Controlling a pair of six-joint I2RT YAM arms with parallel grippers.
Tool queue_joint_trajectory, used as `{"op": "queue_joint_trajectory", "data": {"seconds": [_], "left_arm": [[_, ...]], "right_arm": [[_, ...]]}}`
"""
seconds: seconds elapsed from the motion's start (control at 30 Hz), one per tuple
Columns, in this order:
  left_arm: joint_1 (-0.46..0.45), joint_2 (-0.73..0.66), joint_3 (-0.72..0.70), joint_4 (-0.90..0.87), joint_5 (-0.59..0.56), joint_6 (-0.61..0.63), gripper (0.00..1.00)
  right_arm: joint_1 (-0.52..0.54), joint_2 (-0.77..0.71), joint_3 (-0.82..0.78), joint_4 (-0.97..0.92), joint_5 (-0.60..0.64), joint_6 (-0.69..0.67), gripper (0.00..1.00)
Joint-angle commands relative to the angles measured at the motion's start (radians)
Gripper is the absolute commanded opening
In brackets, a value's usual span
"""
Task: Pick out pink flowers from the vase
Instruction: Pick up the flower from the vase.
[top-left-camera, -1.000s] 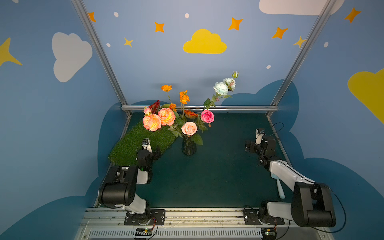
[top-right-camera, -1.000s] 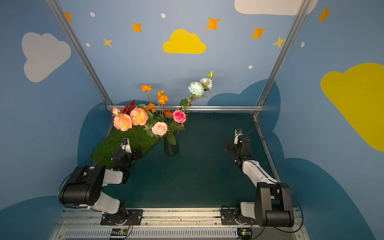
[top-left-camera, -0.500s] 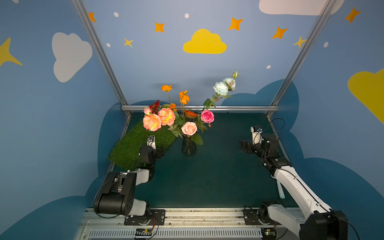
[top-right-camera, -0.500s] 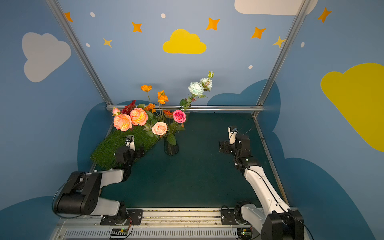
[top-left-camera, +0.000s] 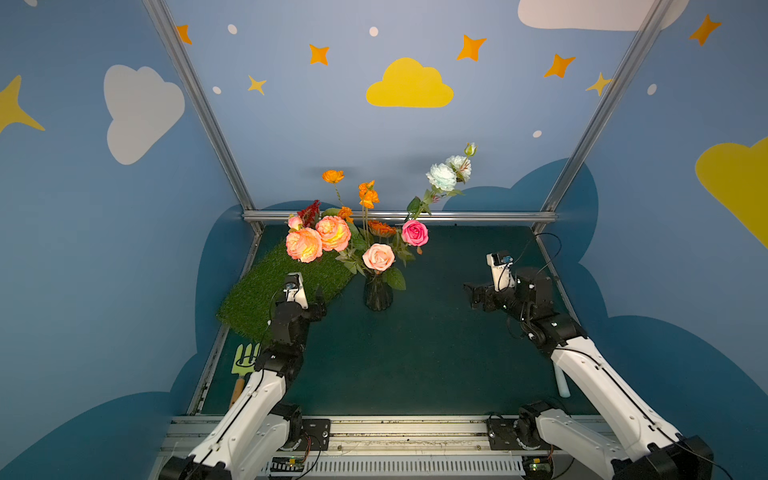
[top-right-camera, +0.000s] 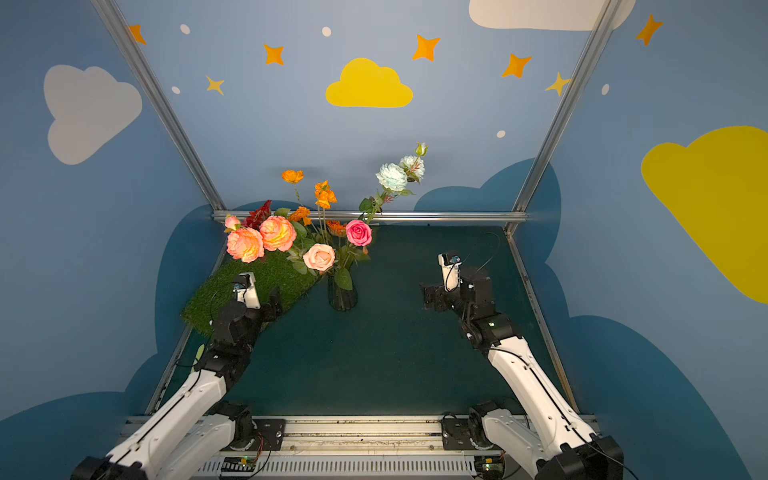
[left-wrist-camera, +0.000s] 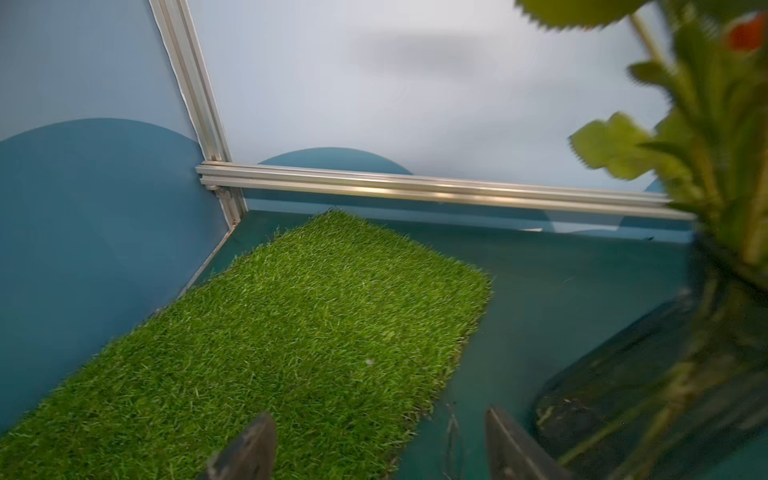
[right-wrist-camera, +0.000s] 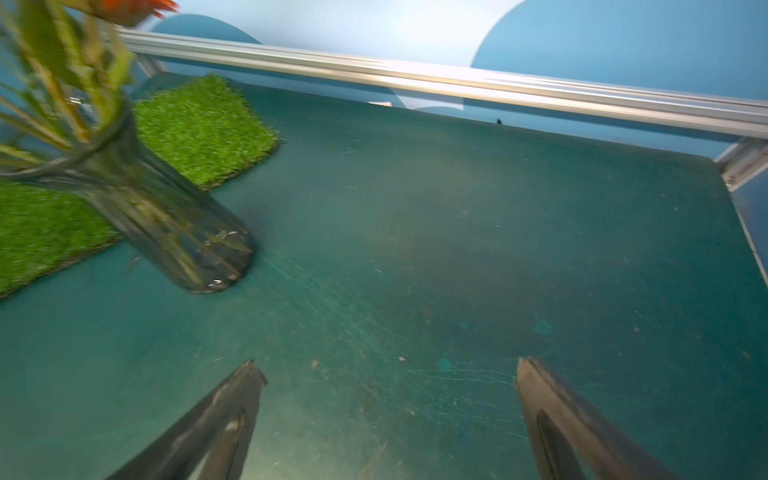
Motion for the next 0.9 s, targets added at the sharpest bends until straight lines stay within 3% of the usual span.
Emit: {"op": "queue_joint_trajectory", "data": {"seconds": [0.0, 0.13, 0.27, 0.47, 0.8, 0.87], "left_arm": [[-0.023, -0.106, -0.063, -0.081, 0.052, -0.033, 0.67], [-0.042, -0.157, -0.061, -0.096, 0.109, 0.002, 0.66], [-0.08, -0.145, -0.092, 0.021, 0.183, 0.023, 0.64], [-0.15, -0.1, -0.075, 0.136, 0.21, 0.073, 0.5], [-0.242, -0.077, -0.021, 0.185, 0.264, 0.113, 0.49], [-0.243, -0.073, 0.0, 0.18, 0.287, 0.122, 0.5]], "right_arm": [[0.015, -0.038, 0.023, -0.064, -0.046, 0.043, 0.97], [0.048, -0.056, 0.012, -0.084, -0.082, 0.079, 0.97], [0.107, -0.079, -0.04, -0.025, -0.075, 0.131, 0.97], [0.153, -0.09, -0.082, 0.047, -0.096, 0.183, 0.97], [0.365, -0.129, -0.15, 0.166, -0.05, 0.201, 0.97], [0.387, -0.153, -0.162, 0.192, -0.088, 0.202, 0.97]]}}
